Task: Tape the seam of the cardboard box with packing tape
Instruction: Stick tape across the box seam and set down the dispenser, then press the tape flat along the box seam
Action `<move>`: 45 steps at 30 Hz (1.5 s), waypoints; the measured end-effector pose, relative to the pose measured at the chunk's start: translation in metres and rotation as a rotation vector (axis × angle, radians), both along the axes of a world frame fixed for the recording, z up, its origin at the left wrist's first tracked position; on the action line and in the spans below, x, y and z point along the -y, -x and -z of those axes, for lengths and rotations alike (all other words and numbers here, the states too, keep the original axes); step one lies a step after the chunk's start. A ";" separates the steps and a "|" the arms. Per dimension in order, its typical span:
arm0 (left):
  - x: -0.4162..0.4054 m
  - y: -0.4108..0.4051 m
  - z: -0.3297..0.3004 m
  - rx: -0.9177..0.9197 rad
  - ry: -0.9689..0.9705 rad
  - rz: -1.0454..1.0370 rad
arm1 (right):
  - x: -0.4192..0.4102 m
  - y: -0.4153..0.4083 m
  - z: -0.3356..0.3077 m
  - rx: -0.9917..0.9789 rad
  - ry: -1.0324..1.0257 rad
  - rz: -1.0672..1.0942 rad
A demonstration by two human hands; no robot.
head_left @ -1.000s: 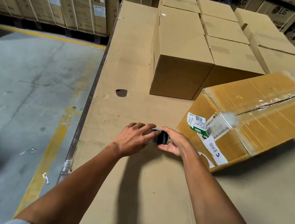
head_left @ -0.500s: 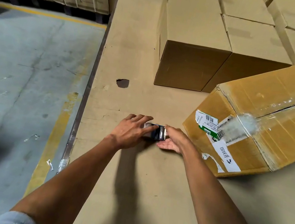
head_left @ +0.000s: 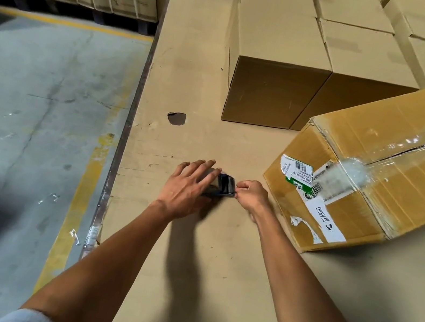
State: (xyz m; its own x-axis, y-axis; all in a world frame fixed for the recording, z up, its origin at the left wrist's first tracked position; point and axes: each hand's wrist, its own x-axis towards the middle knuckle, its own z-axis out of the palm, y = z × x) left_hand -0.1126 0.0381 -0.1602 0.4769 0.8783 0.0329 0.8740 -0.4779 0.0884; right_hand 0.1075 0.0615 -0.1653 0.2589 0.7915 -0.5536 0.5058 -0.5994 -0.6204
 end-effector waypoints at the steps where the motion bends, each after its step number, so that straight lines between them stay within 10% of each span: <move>1: 0.000 0.001 -0.001 0.000 0.006 -0.021 | -0.002 0.000 0.008 -0.045 0.007 -0.016; 8: 0.000 0.018 -0.012 -0.037 0.021 -0.119 | 0.001 0.010 -0.005 -0.245 0.029 -0.149; 26: 0.050 -0.170 -0.102 0.592 -0.163 0.035 | 0.069 -0.082 -0.209 0.730 -0.967 -0.359; 33: 0.026 -0.201 -0.125 0.679 -0.098 0.041 | 0.096 -0.148 -0.202 0.998 -0.567 -0.268; 45: -0.001 -0.210 -0.153 0.369 -0.306 0.340 | 0.136 -0.193 -0.201 0.927 -0.513 -0.373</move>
